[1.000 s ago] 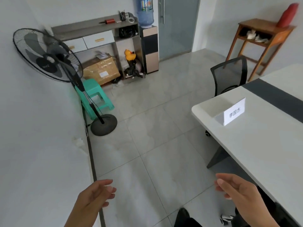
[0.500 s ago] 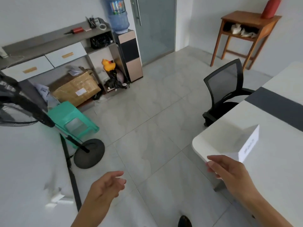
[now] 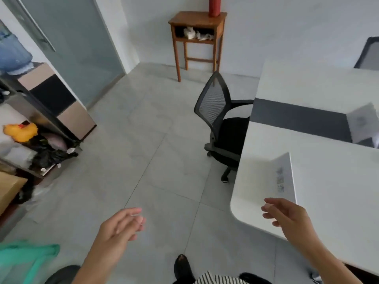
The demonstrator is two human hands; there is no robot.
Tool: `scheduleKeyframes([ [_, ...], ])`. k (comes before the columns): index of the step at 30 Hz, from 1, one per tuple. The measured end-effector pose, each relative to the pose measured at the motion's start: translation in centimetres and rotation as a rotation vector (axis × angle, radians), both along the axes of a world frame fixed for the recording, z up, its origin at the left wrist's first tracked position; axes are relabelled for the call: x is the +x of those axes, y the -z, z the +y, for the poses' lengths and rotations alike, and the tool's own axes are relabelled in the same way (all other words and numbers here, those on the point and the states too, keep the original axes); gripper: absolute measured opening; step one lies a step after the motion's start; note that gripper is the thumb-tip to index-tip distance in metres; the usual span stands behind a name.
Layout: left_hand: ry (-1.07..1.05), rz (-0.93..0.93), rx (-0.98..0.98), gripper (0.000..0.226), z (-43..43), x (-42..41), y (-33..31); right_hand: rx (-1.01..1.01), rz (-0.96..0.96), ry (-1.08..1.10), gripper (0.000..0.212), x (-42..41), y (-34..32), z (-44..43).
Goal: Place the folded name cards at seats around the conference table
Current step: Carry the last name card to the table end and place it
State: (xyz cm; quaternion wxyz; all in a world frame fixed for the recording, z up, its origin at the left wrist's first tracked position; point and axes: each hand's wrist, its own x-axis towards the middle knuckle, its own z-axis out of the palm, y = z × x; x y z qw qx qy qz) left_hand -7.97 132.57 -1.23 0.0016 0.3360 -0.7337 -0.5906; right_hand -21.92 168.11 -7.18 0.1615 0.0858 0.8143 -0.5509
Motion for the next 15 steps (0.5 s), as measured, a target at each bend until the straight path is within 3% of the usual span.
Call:
scheduleKeyframes([
  [4, 0.181, 0.024, -0.016, 0.013, -3.4, -6.9, -0.6, 0.021, 0.014, 0.217, 0.012, 0.6, 0.5, -0.6],
  [9, 0.459, -0.009, 0.009, 0.020, -1.7, -12.6, -0.6, 0.123, 0.003, 0.459, 0.015, 1.2, 2.6, 1.1],
  [11, 0.543, -0.047, 0.006, 0.031, -1.0, -14.1, -0.4, 0.223, 0.017, 0.537, 0.028, 0.8, 3.4, 1.4],
  [15, 0.600, -0.119, -0.041, 0.020, -0.4, -15.8, 0.5, 0.354, -0.066, 0.566, 0.064, -1.5, 6.1, 1.8],
])
